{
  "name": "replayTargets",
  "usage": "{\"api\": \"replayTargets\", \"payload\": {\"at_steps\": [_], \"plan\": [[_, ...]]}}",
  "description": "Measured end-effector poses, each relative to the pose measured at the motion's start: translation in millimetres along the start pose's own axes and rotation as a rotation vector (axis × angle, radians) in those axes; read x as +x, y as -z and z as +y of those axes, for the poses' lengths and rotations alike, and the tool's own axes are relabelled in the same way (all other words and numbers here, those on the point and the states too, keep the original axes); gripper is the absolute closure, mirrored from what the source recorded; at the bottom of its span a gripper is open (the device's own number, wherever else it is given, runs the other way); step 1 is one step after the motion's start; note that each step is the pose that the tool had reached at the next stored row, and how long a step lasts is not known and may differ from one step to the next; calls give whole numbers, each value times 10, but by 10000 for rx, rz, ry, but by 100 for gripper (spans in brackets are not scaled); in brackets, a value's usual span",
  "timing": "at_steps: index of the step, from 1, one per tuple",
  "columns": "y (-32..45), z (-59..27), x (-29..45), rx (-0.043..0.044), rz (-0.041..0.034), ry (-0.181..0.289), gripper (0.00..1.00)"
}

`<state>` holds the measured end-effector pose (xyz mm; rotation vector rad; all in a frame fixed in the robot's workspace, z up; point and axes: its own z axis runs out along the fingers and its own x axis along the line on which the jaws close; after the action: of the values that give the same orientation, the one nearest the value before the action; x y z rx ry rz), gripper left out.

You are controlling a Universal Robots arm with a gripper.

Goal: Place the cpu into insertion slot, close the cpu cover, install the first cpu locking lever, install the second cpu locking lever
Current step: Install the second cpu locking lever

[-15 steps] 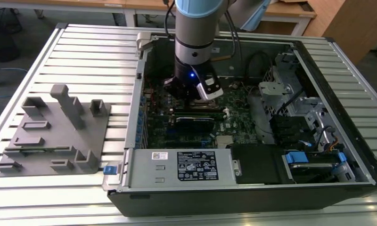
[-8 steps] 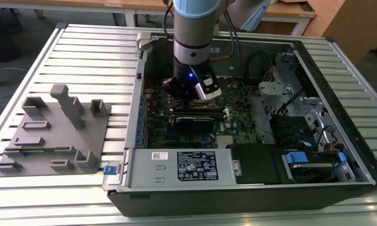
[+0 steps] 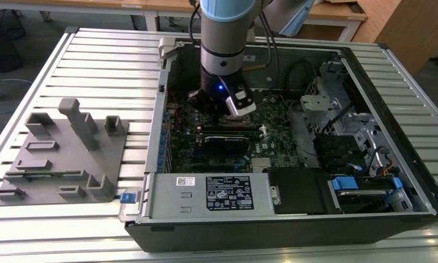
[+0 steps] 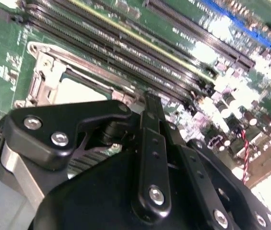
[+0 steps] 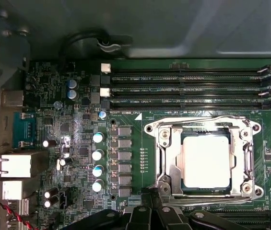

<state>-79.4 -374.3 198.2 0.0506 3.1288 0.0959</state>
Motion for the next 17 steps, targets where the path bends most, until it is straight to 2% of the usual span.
{"api": "replayTargets", "payload": {"at_steps": [17], "plan": [[-43, -5, 55, -47, 4, -1, 89]]}}
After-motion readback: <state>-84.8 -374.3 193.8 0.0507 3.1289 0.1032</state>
